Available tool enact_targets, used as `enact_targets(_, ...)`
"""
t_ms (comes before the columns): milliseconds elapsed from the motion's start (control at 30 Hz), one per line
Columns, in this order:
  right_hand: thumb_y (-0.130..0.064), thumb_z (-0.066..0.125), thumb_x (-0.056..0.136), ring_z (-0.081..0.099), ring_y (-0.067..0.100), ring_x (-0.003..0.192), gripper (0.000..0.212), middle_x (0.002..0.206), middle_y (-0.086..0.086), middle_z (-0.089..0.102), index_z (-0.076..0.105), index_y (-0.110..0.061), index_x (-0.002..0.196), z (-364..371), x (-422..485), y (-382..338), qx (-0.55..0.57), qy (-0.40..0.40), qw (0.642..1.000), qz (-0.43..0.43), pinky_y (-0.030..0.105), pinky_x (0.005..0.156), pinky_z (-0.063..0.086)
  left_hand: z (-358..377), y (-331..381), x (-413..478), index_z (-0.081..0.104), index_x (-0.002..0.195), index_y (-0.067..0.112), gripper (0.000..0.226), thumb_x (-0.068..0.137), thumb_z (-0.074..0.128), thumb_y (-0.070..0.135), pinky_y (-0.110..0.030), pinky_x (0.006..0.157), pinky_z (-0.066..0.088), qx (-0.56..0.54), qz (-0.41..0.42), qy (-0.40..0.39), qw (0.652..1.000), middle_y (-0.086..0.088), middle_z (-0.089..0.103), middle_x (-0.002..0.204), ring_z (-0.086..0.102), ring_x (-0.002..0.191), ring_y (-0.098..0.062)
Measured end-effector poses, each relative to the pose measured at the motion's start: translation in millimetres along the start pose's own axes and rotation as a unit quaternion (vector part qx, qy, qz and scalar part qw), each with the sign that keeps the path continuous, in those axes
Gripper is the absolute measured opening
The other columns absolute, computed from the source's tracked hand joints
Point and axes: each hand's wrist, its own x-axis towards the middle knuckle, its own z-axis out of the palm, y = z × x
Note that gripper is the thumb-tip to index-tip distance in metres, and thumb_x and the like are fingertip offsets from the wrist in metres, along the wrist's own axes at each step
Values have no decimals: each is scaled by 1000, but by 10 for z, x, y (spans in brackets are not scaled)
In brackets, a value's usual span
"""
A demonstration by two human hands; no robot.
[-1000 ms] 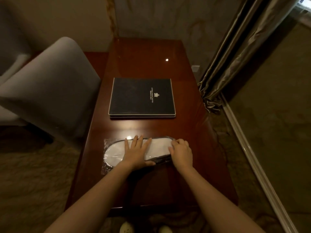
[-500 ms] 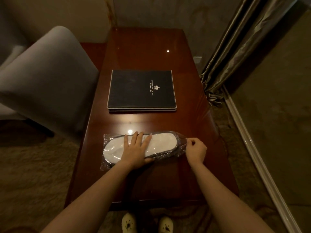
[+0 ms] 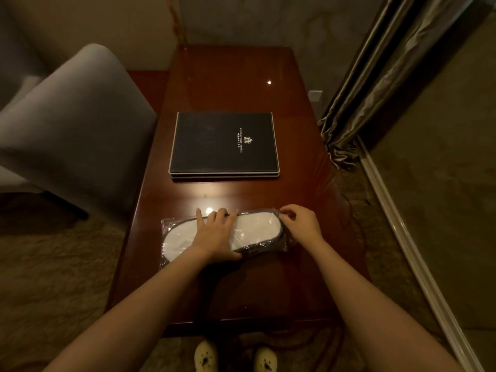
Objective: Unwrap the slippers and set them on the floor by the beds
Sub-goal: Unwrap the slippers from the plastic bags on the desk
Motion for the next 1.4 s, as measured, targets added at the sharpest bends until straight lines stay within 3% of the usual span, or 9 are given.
enact_targets(133, -16, 54, 90, 58, 15, 92, 16, 102, 1, 68, 68, -15, 98, -14, 7, -39, -8, 64, 998, -15, 29, 76, 49, -66, -33, -48, 14, 146, 22, 113, 55, 65, 65, -54, 116, 5, -18, 18, 16, 1000, -9, 32, 138, 30, 130, -31)
enact_targets(233, -14, 53, 91, 57, 13, 87, 14, 96, 1, 65, 67, -12, 96, -122, 18, -7, 82, 113, 990, 9, 18, 67, 40, -179, -99, -97, 15, 146, 22, 112, 55, 62, 68, -46, 114, 19, -21, 47, 55, 997, -9, 33, 137, 33, 126, -29)
enact_targets(400, -17, 55, 91, 59, 19, 90, 18, 105, 10, 67, 66, -7, 100, -224, -13, 37, 111, 57, 990, 70, 30, 74, 47, -357, -143, -188, 14, 146, 25, 114, 53, 55, 77, -43, 111, 21, -3, 86, 99, 991, -7, 31, 138, 31, 126, -27)
enact_targets(567, -19, 57, 89, 51, 9, 92, 10, 93, -9, 52, 63, -17, 96, -413, -195, -257, 58, 151, 978, -129, 8, 68, 34, -495, -214, -254, 8, 146, 30, 113, 54, 57, 75, -43, 112, 18, -31, 59, 107, 992, -2, 25, 142, 26, 130, -25)
enact_targets(667, -19, 59, 88, 45, 8, 94, 13, 97, -9, 48, 61, -16, 100, -494, -297, -440, 14, 131, 969, -209, 11, 73, 37, -561, -215, -282, 8, 145, 32, 113, 53, 58, 75, -42, 112, 19, -43, 55, 120, 990, -1, 24, 144, 25, 132, -26)
enact_targets(800, -25, 57, 89, 49, 7, 94, 24, 107, -4, 55, 56, -17, 112, -565, -288, -587, 68, 6, 985, -160, 8, 71, 37, -613, -169, -324, 8, 144, 34, 113, 52, 57, 77, -42, 112, 18, -53, 59, 130, 988, 2, 23, 143, 24, 132, -24)
enact_targets(967, -25, 57, 89, 50, 14, 105, 30, 125, 5, 52, 54, -16, 117, -557, -226, -672, 25, -45, 991, -127, 23, 85, 45, -623, -104, -360, 12, 145, 33, 110, 53, 55, 77, -41, 111, 16, -31, 71, 153, 985, 1, 24, 141, 24, 130, -23)
enact_targets(1133, -22, 60, 88, 54, 9, 92, 26, 107, -2, 57, 57, -17, 113, -709, -191, -628, 102, -125, 980, -114, 12, 64, 41, -635, -158, -387, 6, 145, 35, 113, 53, 56, 78, -43, 114, 11, -16, 75, 137, 988, 4, 19, 143, 20, 134, -24)
enact_targets(1400, -20, 58, 89, 57, 4, 85, 10, 91, -10, 60, 63, -22, 98, -1068, -70, -539, 161, -114, 974, -108, 16, 65, 43, -628, -308, -391, -9, 145, 38, 121, 52, 56, 79, -45, 114, 15, -29, 32, 96, 994, -1, 16, 151, 18, 137, -26)
